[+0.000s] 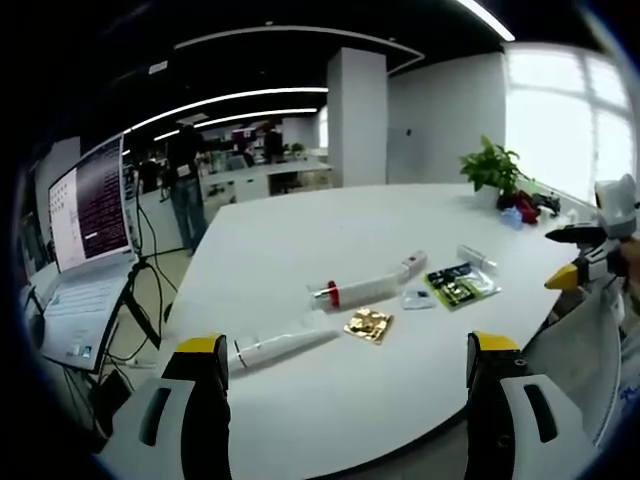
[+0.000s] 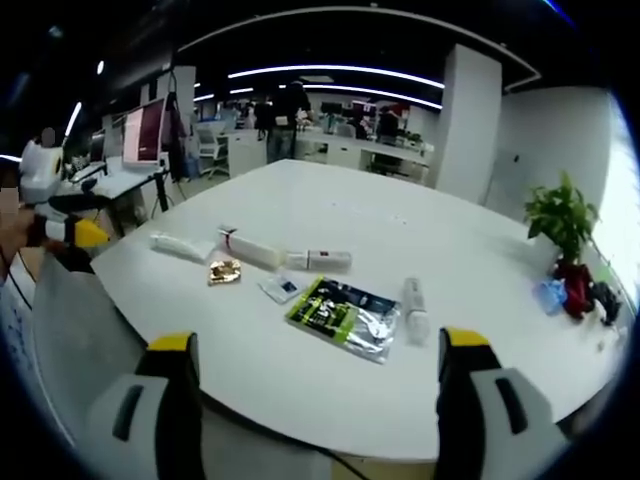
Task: Arrange the skincare products in the storage area until every visible bottle or jar stands upright without overlapping.
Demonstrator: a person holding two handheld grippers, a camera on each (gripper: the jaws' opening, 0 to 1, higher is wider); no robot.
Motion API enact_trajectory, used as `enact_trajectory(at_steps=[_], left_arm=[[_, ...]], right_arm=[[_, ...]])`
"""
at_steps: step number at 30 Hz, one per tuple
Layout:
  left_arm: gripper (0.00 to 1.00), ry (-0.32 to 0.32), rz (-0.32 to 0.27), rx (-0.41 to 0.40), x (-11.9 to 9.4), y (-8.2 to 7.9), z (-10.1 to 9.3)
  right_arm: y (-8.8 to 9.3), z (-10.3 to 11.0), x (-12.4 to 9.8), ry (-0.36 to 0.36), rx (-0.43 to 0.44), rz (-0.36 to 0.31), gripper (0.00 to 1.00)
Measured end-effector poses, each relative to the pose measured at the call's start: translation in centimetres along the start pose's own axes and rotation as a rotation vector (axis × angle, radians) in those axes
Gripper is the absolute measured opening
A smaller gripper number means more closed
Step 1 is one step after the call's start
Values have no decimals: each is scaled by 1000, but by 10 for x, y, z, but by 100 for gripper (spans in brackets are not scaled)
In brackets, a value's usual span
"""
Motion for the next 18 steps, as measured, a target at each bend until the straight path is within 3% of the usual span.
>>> enact_trajectory(at_steps=[18], left_arm=[[97,-2,-4,2,0,-3,5]], right_arm=[[-15,1,19,-49,-115,8,100]])
Point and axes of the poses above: the point that each gripper's makers call its tool centre point, and the gripper's own axes: x roughly forward along the fingers, z roughly to its left, y roughly out of its underside, the point moved 4 cm from there along -x, roughly backward along the fingers, and after that the axes turned 1 degree about -z, right-handed, at the moved point
